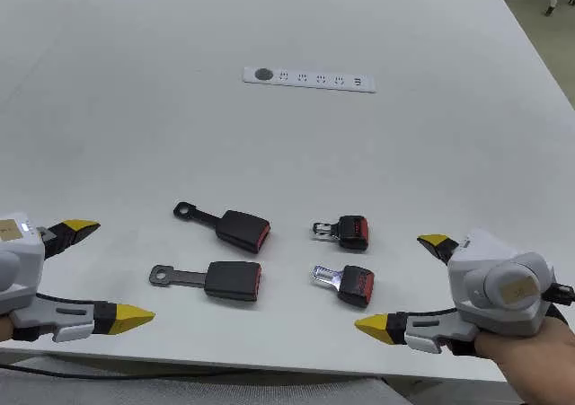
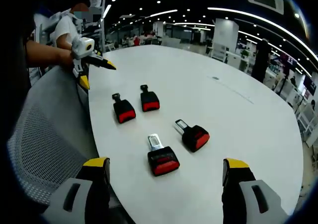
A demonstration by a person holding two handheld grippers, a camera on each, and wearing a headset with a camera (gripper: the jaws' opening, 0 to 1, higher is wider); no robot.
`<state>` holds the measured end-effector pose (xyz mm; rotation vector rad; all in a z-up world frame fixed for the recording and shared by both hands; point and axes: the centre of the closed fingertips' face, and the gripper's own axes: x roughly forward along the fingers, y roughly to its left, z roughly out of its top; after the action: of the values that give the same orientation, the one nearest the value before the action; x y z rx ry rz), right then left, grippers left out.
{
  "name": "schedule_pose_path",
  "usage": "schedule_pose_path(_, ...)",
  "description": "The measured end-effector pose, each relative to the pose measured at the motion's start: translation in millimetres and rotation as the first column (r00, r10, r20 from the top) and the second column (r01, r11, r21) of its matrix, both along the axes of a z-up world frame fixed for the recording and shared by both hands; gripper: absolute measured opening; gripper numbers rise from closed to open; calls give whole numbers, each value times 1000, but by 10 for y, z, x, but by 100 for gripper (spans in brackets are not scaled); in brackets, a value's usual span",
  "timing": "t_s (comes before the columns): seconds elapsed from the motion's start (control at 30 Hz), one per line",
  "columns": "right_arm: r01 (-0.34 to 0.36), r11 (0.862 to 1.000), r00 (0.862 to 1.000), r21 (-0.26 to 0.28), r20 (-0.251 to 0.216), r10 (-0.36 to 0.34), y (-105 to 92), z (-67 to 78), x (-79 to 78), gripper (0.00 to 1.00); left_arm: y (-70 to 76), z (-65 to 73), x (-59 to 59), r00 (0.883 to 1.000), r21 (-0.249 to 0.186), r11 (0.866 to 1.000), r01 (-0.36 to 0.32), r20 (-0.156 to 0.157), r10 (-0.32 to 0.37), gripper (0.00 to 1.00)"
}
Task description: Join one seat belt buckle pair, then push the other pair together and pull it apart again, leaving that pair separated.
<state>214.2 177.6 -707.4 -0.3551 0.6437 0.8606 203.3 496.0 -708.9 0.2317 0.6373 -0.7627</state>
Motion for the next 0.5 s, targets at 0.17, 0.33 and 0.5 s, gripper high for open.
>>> schedule_pose_path(0.17, 0, 1000, 1000, -1, -2, 0, 1, -3, -6, 94, -17, 4, -9, 1000, 0, 1000, 2, -2, -2, 97)
schedule_pose_path(0.33, 0, 1000, 1000, -2, -4, 0, -3, -5, -10, 94, -26, 5, -14, 1000, 1, 1000, 5, -2, -5, 97)
schedule_pose_path(0.5, -2, 1000, 1000, -2, -4, 2, 7, 0, -7, 94, -37, 5, -23, 1000, 1, 1000, 8, -3, -8, 97)
